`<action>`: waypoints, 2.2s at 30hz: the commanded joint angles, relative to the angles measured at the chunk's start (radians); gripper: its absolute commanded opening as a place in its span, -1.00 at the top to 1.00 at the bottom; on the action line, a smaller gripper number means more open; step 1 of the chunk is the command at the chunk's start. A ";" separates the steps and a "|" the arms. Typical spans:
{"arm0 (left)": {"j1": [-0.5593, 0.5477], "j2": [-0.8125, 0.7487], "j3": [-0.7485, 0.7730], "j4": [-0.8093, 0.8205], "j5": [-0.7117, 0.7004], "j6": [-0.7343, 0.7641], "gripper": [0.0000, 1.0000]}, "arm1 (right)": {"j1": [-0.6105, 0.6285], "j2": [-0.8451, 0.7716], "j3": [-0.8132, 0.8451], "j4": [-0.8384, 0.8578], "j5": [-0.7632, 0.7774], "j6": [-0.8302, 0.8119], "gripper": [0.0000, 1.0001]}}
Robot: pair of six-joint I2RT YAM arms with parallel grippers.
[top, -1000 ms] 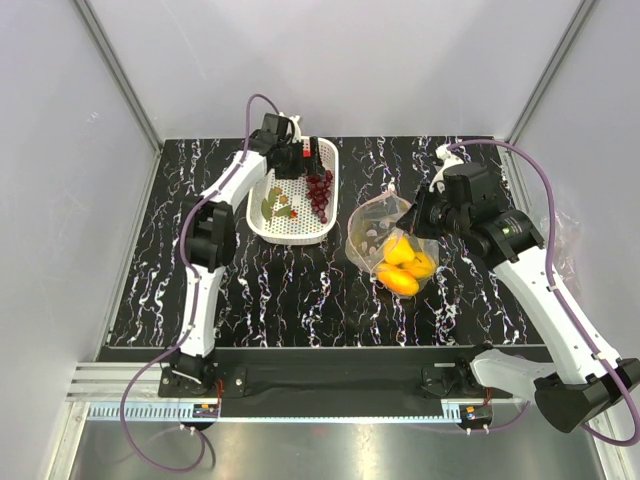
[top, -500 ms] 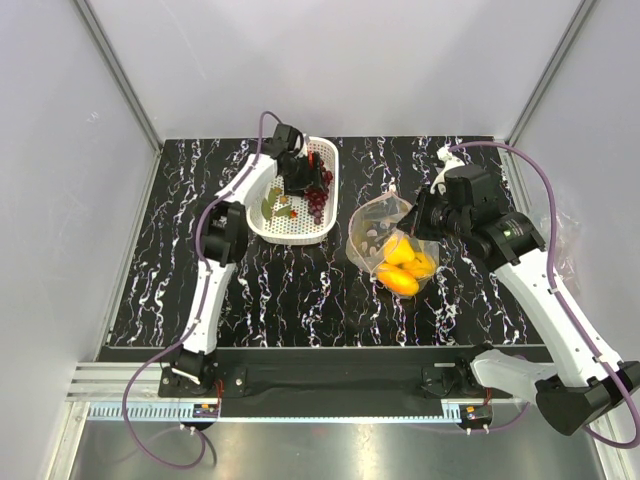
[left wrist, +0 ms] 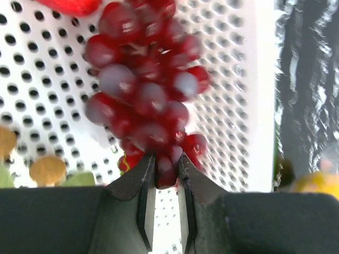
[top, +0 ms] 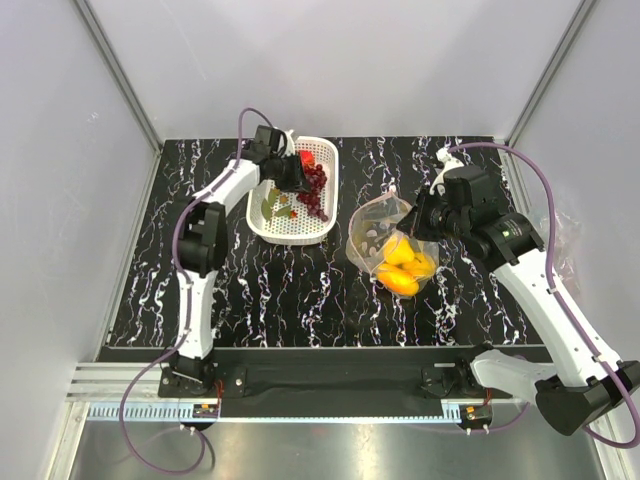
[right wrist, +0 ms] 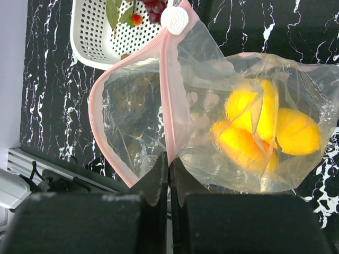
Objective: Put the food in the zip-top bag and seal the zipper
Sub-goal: Pick up the fake fruit from the bin, then place the fake fruit in the zipper food storage bag.
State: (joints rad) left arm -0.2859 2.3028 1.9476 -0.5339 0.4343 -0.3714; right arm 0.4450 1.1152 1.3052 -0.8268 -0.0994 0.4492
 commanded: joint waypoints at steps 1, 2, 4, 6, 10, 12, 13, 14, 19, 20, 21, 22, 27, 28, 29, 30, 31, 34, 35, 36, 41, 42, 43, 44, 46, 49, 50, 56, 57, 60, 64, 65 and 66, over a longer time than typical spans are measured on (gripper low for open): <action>-0.004 -0.212 -0.099 0.166 0.053 0.038 0.63 | 0.006 -0.008 0.002 0.034 -0.008 -0.003 1.00; -0.004 -0.238 -0.125 0.182 0.060 0.043 0.66 | 0.006 -0.005 0.005 0.032 -0.006 -0.003 1.00; -0.004 -0.319 -0.189 0.210 0.070 0.048 0.70 | 0.004 -0.002 0.006 0.032 -0.008 -0.004 1.00; -0.004 -0.397 -0.235 0.239 0.078 0.055 0.82 | 0.004 0.003 0.011 0.032 -0.005 -0.003 1.00; -0.006 -0.508 -0.315 0.256 0.096 0.055 0.89 | 0.006 0.008 0.017 0.031 0.000 -0.003 1.00; -0.006 -0.572 -0.351 0.270 0.130 0.045 0.91 | 0.004 0.014 0.019 0.032 0.001 -0.006 1.00; -0.007 -0.595 -0.366 0.276 0.138 0.032 0.91 | 0.006 0.015 0.019 0.035 0.001 -0.006 1.00; -0.010 -0.617 -0.390 0.282 0.145 0.028 0.91 | 0.006 0.018 0.019 0.035 0.000 -0.003 1.00; -0.062 -0.796 -0.449 0.290 0.132 0.025 0.88 | 0.004 0.037 0.029 0.046 0.004 -0.003 1.00; -0.074 -0.821 -0.455 0.293 0.129 0.025 0.88 | 0.006 0.043 0.031 0.046 0.004 -0.004 1.00; -0.087 -0.867 -0.463 0.296 0.120 0.023 0.87 | 0.004 0.047 0.035 0.048 0.004 -0.004 1.00; -0.114 -0.887 -0.467 0.301 0.113 0.020 0.87 | 0.004 0.052 0.040 0.051 0.001 -0.004 1.00; -0.203 -0.982 -0.457 0.292 0.096 0.025 0.82 | 0.006 0.080 0.062 0.057 -0.002 -0.003 1.00; -0.229 -0.988 -0.444 0.284 0.098 0.032 0.82 | 0.004 0.081 0.069 0.055 0.000 -0.003 1.00; -0.239 -0.994 -0.437 0.273 0.098 0.032 0.82 | 0.004 0.084 0.072 0.057 0.000 -0.004 1.00; -0.249 -1.003 -0.432 0.261 0.093 0.031 0.82 | 0.006 0.089 0.075 0.057 0.003 -0.006 1.00; -0.269 -1.008 -0.437 0.267 0.093 0.025 0.82 | 0.004 0.089 0.081 0.057 0.004 -0.004 1.00; -0.321 -1.022 -0.464 0.350 0.074 0.011 0.82 | 0.004 0.089 0.091 0.061 0.000 -0.001 1.00; -0.335 -1.014 -0.479 0.397 0.072 0.008 0.82 | 0.006 0.086 0.092 0.066 0.000 0.000 1.00; -0.346 -1.007 -0.483 0.413 0.075 0.005 0.81 | 0.004 0.083 0.094 0.071 -0.002 0.005 1.00; -0.424 -0.947 -0.448 0.402 0.066 0.011 0.81 | 0.004 0.077 0.111 0.069 -0.003 0.008 1.00; -0.430 -0.924 -0.417 0.346 0.060 0.012 0.82 | 0.006 0.075 0.111 0.069 0.001 0.009 1.00; -0.438 -0.918 -0.405 0.324 0.054 0.012 0.82 | 0.004 0.071 0.109 0.069 0.006 0.008 1.00; -0.444 -0.915 -0.404 0.312 0.046 0.014 0.82 | 0.004 0.067 0.108 0.071 0.006 0.008 1.00; -0.463 -0.919 -0.417 0.304 0.021 0.019 0.81 | 0.006 0.060 0.100 0.074 0.010 0.006 1.00; -0.486 -0.907 -0.418 0.264 -0.014 0.040 0.78 | 0.004 0.048 0.086 0.083 0.010 0.005 1.00; -0.489 -0.899 -0.412 0.249 -0.020 0.046 0.78 | 0.004 0.043 0.085 0.084 0.009 0.003 1.00; -0.489 -0.809 -0.409 0.216 -0.036 0.054 0.79 | 0.004 0.038 0.071 0.086 -0.022 -0.001 1.00; -0.489 -0.798 -0.404 0.222 -0.028 0.052 0.80 | 0.006 0.040 0.069 0.087 -0.031 0.000 1.00; -0.496 -0.780 -0.417 0.267 -0.060 0.051 0.84 | 0.004 0.034 0.065 0.089 -0.036 0.003 1.00; -0.499 -0.766 -0.452 0.346 -0.092 0.046 0.86 | 0.006 0.023 0.055 0.094 -0.043 0.005 1.00; -0.501 -0.763 -0.457 0.359 -0.094 0.043 0.86 | 0.006 0.023 0.054 0.094 -0.048 0.003 1.00; -0.509 -0.758 -0.463 0.368 -0.101 0.042 0.86 | 0.004 0.024 0.051 0.094 -0.052 0.005 1.00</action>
State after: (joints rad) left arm -0.7784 1.5497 1.4857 -0.3084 0.3630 -0.3325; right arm 0.4450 1.1717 1.3529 -0.7898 -0.1020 0.4511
